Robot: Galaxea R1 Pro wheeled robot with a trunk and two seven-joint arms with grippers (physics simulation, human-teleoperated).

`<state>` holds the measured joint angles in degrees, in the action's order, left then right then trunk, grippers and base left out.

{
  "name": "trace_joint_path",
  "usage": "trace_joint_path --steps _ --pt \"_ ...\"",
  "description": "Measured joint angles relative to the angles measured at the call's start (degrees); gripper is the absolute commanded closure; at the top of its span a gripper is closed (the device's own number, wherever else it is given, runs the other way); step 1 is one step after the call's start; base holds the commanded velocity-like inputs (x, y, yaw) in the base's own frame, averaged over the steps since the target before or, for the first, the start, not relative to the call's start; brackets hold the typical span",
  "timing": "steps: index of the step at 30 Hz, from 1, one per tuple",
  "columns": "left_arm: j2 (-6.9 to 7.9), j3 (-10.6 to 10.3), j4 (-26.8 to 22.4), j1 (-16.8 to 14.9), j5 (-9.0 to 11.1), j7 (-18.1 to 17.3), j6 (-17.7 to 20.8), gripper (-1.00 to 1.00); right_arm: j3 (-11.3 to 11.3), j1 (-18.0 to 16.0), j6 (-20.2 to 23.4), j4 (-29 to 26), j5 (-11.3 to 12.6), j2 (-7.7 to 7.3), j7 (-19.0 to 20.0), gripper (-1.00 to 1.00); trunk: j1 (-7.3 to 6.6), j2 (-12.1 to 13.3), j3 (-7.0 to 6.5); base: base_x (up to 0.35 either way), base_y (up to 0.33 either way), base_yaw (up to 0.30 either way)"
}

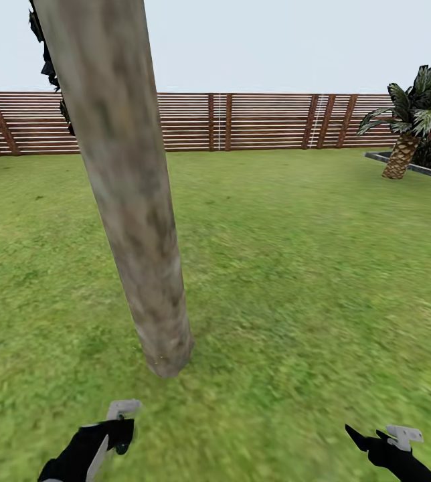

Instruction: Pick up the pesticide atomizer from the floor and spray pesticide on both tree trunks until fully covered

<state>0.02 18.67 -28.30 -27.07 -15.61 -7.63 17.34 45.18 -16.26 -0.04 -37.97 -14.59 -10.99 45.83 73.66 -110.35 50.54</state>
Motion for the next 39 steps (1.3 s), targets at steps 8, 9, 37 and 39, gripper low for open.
trace_joint_path --steps 8,9,37,39 --pt "7.25 -0.2 -3.8 -0.3 0.1 -12.6 0.4 1.00 0.0 0.0 0.0 0.0 0.0 -0.09 0.0 -1.00 0.00 0.0 0.00 0.000 0.000 0.000" --pt "7.20 -0.2 -4.5 -0.2 0.0 -12.8 0.6 1.00 0.0 0.0 0.0 0.0 0.0 -0.09 0.0 -1.00 0.00 0.0 0.01 -0.011 0.000 0.000" --pt "0.84 -10.0 -26.0 0.3 -3.9 -13.4 21.2 1.00 0.0 0.0 0.0 0.1 0.0 -0.08 0.0 -1.00 0.00 0.0 0.01 -0.115 0.019 0.000" --pt "0.78 -10.1 -26.3 0.2 -3.8 -13.4 21.7 1.00 0.0 0.0 0.0 0.1 0.0 -0.08 0.0 -1.00 0.00 0.0 0.01 -0.020 0.007 0.000"
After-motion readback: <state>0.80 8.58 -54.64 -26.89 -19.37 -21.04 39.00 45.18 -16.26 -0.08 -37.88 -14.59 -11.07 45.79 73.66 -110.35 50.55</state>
